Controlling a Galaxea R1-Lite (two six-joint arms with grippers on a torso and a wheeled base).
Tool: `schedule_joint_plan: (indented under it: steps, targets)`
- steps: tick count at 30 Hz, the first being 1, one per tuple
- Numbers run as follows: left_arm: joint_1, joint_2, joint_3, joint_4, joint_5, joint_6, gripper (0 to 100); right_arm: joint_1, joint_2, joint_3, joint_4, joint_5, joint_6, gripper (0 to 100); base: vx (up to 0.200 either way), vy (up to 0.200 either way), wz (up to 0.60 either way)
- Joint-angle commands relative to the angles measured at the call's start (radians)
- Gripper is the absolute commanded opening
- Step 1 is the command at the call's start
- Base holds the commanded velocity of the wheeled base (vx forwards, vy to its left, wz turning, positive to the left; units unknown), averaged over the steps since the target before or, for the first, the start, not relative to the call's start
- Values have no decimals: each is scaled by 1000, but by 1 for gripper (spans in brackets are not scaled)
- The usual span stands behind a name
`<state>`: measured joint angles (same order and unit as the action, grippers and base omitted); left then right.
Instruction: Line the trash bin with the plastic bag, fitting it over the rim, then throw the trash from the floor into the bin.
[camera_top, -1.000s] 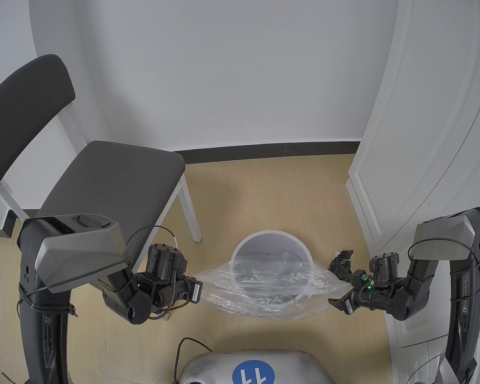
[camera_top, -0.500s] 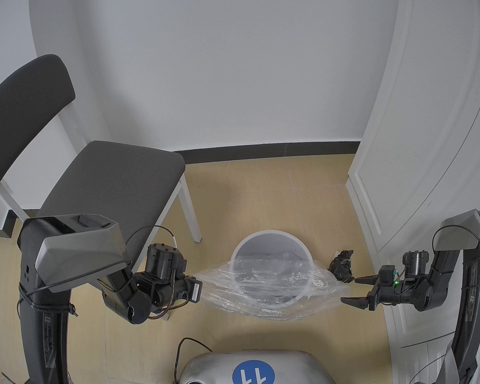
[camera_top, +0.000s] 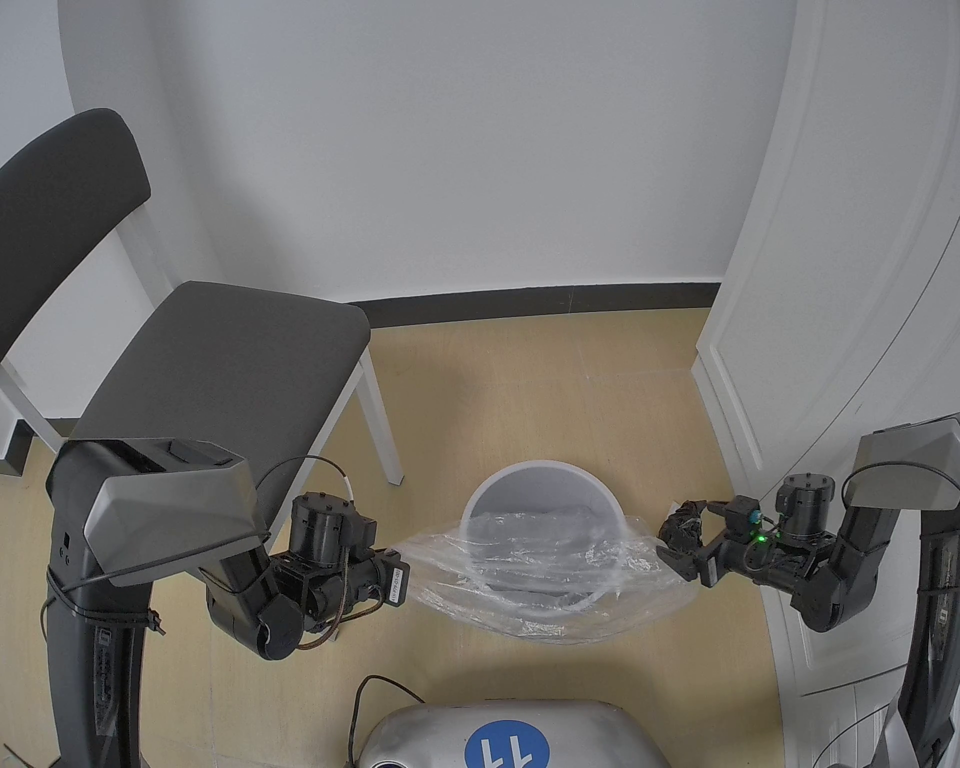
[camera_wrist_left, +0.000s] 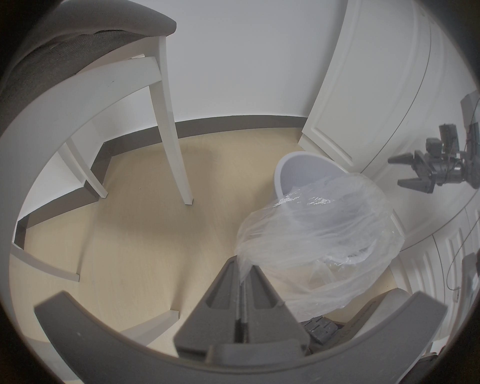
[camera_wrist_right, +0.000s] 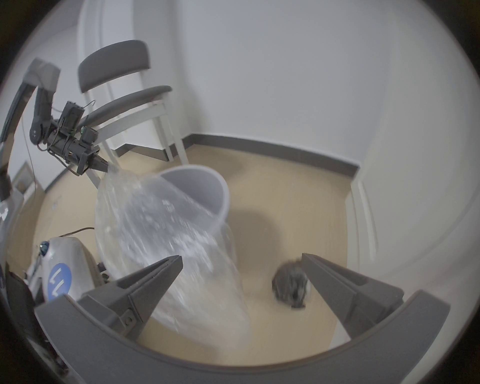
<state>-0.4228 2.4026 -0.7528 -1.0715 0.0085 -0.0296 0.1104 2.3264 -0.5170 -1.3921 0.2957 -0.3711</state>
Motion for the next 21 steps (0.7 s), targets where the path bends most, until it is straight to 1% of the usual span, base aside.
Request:
schedule_joint_plan:
  steps: [1, 2, 3, 4, 5, 8, 9, 10, 14, 21]
  targets:
    - [-21, 13, 62, -45, -9, 10, 0, 164, -51, -9, -62, -135, -147, 100, 0, 0, 0]
    - [-21, 13, 67, -48, -9, 11, 0, 181, -44, -5, -65, -161, -170, 100, 0, 0, 0]
    - [-22, 15, 76, -65, -10, 11, 0, 230, -13, 8, -96, -233, -213, 100, 0, 0, 0]
    - [-24, 15, 76, -70, -10, 11, 0, 241, -7, 11, -108, -248, -220, 100, 0, 0, 0]
    - [-28, 20, 79, -91, -10, 10, 0, 299, 44, 14, -179, -322, -243, 100, 0, 0, 0]
    - [-28, 21, 84, -102, -10, 10, 0, 373, 119, -8, -179, -397, -264, 100, 0, 0, 0]
    - [-28, 20, 87, -100, -10, 10, 0, 390, 125, -15, -179, -400, -279, 100, 0, 0, 0]
    - [-28, 20, 87, -102, -10, 10, 100, 402, 133, -18, -179, -403, -295, 100, 0, 0, 0]
    - [-25, 17, 90, -107, -10, 11, 100, 414, 146, -20, -179, -397, -327, 100, 0, 0, 0]
    - [-25, 23, 92, -117, -9, 11, 100, 413, 171, -23, -179, -379, -328, 100, 0, 0, 0]
